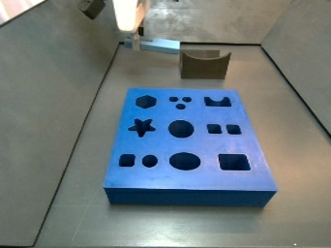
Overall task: Pick up the square-circle object. Move up. Rotate the square-circle object. Place the square-circle object on the fixture. Regrasp the square-circle object. Move to above the board. Insert the square-circle object.
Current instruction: Rotate the square-circle object.
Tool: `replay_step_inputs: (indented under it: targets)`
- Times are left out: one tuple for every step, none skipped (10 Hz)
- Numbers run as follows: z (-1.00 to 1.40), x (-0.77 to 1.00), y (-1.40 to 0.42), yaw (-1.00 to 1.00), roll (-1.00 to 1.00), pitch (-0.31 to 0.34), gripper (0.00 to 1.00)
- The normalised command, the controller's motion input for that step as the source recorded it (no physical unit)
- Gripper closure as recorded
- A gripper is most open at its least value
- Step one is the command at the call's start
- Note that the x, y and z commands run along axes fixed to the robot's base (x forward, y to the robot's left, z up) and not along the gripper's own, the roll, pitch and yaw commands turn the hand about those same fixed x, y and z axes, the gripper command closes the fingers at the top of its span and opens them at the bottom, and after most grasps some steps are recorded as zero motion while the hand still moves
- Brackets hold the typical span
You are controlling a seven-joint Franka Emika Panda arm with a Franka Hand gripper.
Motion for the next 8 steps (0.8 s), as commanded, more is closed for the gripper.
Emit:
replay_step_inputs:
  targets:
    - [-0.02,0.01,0.02,-1.0,0.0,0.005,1.0]
    - [-0.02,0.01,0.02,-1.0,0.0,0.005,1.0]
    - [-0.02,0.01,0.02,-1.0,0.0,0.006,1.0]
    - [-0.02,0.01,0.02,-1.0,0.0,0.006,1.0]
    - [-0.02,0.01,0.02,-1.0,0.0,0.006,1.0]
    - [-0.02,0.01,0.02,-1.0,0.0,0.007,1.0]
    - [-0.02,0.01,0.02,-1.0,0.0,0.007,1.0]
    - [-0.02,0.01,0.02,-1.0,0.0,0.008,1.0]
